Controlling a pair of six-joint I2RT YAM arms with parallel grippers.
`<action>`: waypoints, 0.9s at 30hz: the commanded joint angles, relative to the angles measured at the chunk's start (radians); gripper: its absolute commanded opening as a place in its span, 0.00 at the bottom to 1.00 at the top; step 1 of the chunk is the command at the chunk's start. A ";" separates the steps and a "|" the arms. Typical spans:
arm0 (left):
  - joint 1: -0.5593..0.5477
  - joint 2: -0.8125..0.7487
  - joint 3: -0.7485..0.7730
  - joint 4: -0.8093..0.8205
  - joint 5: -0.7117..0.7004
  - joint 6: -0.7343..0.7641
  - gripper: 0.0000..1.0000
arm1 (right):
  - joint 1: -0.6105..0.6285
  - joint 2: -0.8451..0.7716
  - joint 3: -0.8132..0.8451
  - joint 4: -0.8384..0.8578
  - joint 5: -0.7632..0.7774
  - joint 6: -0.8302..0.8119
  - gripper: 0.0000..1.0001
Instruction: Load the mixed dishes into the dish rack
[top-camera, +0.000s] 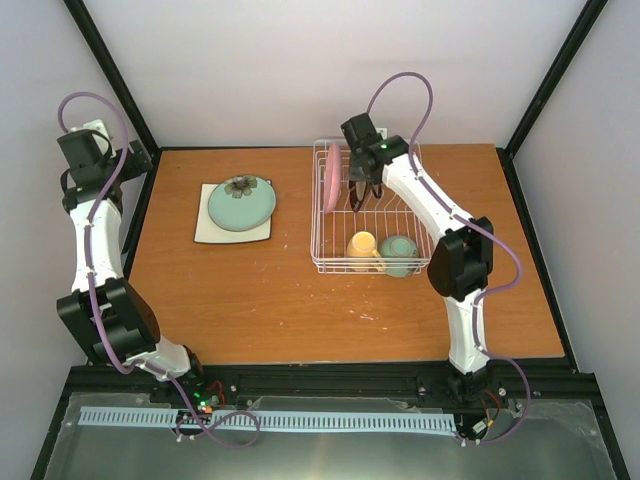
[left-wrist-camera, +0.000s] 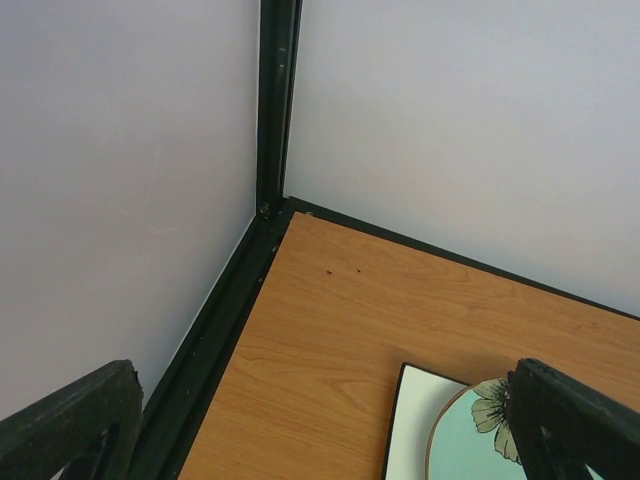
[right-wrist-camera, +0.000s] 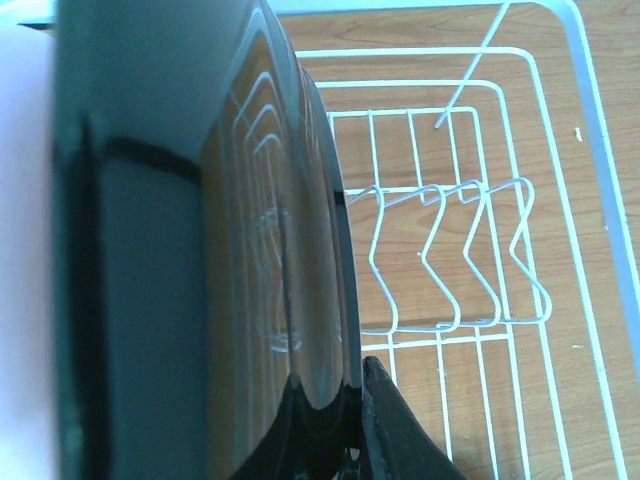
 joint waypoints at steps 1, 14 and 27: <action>0.000 -0.011 0.012 -0.006 -0.014 0.023 1.00 | 0.006 0.019 0.064 0.086 0.038 -0.026 0.03; 0.000 0.000 0.019 -0.006 -0.014 0.025 1.00 | 0.006 0.113 0.149 0.057 -0.004 -0.027 0.07; 0.001 -0.006 -0.004 -0.001 0.024 0.022 1.00 | 0.006 0.127 0.144 0.045 -0.009 -0.013 0.48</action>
